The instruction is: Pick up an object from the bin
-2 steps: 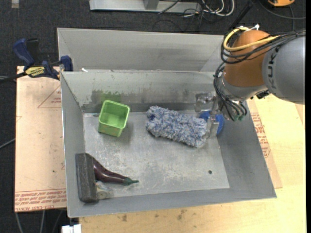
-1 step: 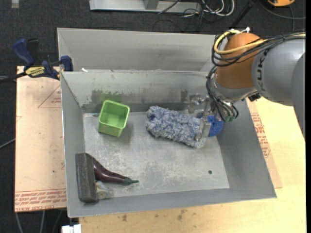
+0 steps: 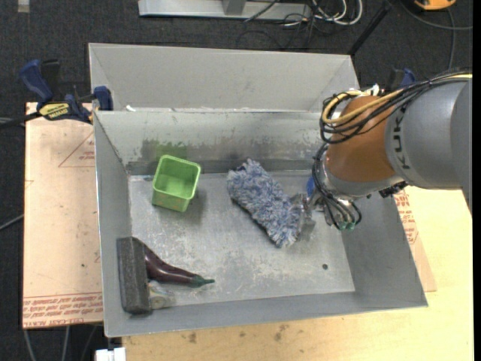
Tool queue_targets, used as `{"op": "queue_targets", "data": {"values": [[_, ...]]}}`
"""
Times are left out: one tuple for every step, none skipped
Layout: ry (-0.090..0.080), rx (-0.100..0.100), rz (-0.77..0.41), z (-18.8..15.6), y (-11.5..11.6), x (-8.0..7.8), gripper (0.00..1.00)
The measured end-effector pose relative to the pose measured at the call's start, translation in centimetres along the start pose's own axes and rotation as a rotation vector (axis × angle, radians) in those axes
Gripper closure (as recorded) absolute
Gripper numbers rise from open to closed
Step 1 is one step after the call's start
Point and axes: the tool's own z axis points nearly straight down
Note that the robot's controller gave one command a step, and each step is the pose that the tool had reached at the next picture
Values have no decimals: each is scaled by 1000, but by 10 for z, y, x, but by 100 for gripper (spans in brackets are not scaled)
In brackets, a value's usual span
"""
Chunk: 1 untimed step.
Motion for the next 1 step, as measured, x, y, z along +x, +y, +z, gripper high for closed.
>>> {"op": "queue_targets", "data": {"values": [[0, 0, 0, 0, 0, 0, 100]]}}
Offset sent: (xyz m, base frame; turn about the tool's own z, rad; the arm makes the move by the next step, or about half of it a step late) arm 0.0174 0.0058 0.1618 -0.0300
